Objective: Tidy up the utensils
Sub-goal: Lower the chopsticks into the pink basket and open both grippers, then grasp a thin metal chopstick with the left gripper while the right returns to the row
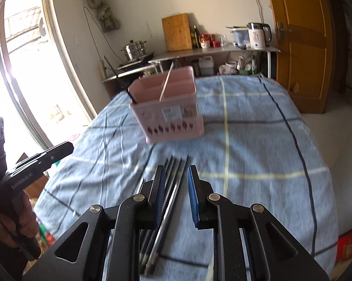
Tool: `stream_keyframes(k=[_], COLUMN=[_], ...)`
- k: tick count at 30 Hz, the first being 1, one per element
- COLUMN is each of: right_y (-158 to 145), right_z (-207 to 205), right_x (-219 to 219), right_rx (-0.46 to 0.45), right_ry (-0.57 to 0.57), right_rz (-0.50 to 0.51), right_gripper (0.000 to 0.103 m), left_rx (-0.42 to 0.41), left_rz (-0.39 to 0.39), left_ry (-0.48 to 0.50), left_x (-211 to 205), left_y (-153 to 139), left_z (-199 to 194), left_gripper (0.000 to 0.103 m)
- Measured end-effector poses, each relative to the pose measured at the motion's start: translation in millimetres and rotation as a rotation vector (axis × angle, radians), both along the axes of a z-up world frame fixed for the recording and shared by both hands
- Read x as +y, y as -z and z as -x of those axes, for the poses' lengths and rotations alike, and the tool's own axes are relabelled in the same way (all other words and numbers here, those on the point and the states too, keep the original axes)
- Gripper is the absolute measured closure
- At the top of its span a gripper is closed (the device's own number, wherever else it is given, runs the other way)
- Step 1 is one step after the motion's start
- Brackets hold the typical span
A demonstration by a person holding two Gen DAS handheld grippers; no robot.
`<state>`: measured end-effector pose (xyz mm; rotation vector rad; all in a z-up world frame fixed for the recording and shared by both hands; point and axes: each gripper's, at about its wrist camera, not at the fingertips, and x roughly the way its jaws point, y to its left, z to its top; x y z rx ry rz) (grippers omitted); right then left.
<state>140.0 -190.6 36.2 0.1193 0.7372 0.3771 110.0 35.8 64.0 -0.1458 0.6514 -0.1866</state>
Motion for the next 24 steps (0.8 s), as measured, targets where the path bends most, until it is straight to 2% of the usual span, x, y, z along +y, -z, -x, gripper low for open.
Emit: stream_keyframes(k=[9,14,24], right_y=[35,45,62], right_z=[13,11,-1], right_x=[3,3,5], right_rx=[0.071,0.092,0.138], right_ry=[-0.012,-0.003,-0.002], right_rz=[0.019,0.020,0.024], right_gripper=[0.083,0.083,0.083], left_rx=[0.098,0.159,0.280], left_rz=[0.007,0.025,0.014], left_ry=[0.030,0.042,0.046], left_x=[-13,-21,-39], left_y=[40,61,101], left_z=[4,-10,-53], left_gripper=[0.091,0.091,0.091])
